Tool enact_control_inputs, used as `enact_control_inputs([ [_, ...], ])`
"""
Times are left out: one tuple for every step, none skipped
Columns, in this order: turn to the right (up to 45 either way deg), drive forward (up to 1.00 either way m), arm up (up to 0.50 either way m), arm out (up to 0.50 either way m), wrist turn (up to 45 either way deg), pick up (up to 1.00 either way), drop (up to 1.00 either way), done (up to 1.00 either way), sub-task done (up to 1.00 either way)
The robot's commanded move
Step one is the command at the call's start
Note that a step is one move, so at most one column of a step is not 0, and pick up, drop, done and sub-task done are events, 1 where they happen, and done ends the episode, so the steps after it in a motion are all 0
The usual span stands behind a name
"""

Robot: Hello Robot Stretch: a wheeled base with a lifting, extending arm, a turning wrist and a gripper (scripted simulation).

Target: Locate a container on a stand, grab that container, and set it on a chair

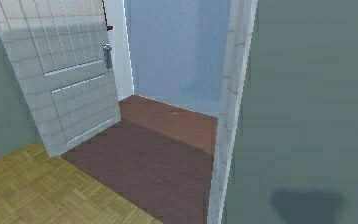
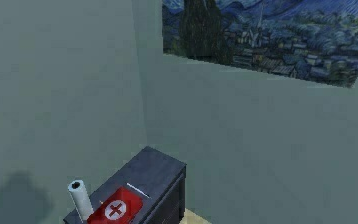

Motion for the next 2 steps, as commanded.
enact_control_inputs([
  [0.0,0.00,-0.30,0.00,0.0,0.00,0.00,0.00,0.00],
  [0.0,0.00,0.00,0.00,0.0,1.00,0.00,0.00,0.00],
])
